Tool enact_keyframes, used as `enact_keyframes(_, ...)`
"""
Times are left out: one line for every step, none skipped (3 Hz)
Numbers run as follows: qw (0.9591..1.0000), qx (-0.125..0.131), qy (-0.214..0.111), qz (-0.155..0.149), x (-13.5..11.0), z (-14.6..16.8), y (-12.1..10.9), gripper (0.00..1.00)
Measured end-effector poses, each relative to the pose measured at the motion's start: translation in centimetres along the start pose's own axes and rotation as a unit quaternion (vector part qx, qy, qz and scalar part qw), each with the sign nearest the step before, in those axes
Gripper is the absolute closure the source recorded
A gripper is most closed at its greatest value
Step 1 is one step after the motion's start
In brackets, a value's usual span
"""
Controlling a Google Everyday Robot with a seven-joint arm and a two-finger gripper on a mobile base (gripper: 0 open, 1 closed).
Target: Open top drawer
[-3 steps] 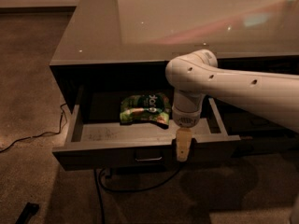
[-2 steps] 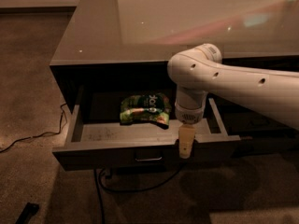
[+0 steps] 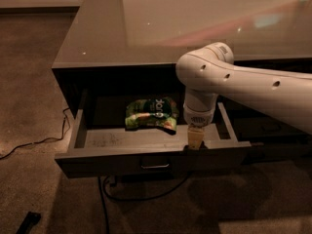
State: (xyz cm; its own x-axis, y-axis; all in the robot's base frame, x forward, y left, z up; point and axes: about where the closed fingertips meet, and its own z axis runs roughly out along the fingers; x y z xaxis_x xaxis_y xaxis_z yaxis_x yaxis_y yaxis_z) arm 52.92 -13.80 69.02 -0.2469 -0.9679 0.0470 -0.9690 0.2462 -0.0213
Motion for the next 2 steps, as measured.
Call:
enact_keyframes(1.0000, 0.003, 0.000, -0.001, -0.09, -0.04, -0.18, 0.65)
enact_keyframes(1.0000, 0.003, 0.000, -0.001, -0.17, -0.02, -0.30, 0.88)
